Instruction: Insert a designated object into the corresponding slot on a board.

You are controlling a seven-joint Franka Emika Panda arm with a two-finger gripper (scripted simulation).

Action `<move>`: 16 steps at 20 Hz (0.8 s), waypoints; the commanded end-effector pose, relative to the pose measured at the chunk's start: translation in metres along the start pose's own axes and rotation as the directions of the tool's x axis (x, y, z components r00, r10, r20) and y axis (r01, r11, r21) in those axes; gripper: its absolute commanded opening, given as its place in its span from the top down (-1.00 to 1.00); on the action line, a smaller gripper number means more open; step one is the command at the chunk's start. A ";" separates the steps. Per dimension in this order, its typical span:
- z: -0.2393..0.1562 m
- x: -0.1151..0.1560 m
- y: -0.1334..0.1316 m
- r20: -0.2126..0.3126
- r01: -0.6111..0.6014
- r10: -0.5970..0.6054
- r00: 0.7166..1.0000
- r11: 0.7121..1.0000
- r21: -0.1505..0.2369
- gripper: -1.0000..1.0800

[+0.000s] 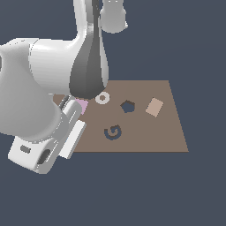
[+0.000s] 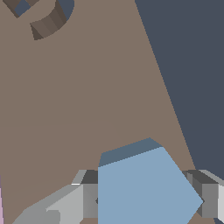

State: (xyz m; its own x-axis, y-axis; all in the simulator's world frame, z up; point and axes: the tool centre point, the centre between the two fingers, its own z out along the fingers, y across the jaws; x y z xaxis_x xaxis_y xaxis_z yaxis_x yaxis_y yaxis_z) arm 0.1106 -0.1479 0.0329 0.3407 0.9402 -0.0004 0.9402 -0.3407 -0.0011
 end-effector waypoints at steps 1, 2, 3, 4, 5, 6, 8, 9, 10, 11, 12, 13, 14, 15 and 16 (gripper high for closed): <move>0.000 0.005 0.002 0.000 0.035 -0.035 0.999 0.999 -0.001 1.00; 0.000 0.007 0.002 0.000 0.053 -0.053 0.999 0.999 -0.001 1.00; -0.001 0.009 0.003 0.000 0.072 -0.072 0.997 0.997 -0.001 1.00; -0.001 0.012 0.004 0.000 0.093 -0.093 0.996 0.996 -0.001 1.00; -0.001 0.015 0.004 0.000 0.116 -0.116 0.993 0.993 -0.001 1.00; -0.001 0.018 0.005 0.000 0.140 -0.140 0.990 0.990 -0.001 1.00; -0.001 0.025 0.006 0.000 0.193 -0.193 0.981 0.981 -0.001 1.00; -0.001 0.029 0.007 0.000 0.222 -0.222 0.975 0.975 -0.001 1.00; -0.001 0.033 0.007 0.000 0.253 -0.253 0.968 0.968 -0.001 1.00; -0.001 0.037 0.007 0.000 0.285 -0.285 0.959 0.959 -0.001 1.00; -0.001 0.042 0.007 0.000 0.318 -0.318 0.948 0.948 -0.001 1.00; -0.002 0.047 0.007 0.000 0.352 -0.352 0.936 0.936 -0.001 1.00; -0.002 0.052 0.007 0.000 0.388 -0.388 0.922 0.922 -0.001 1.00; -0.002 0.057 0.007 0.000 0.423 -0.423 0.906 0.906 -0.001 1.00; -0.002 0.062 0.006 0.000 0.458 -0.458 0.889 0.889 -0.001 1.00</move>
State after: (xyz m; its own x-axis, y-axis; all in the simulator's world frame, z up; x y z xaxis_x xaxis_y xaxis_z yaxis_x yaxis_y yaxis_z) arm 0.1353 -0.0994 0.0343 -0.0692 0.9976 -0.0002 0.9976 0.0692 -0.0007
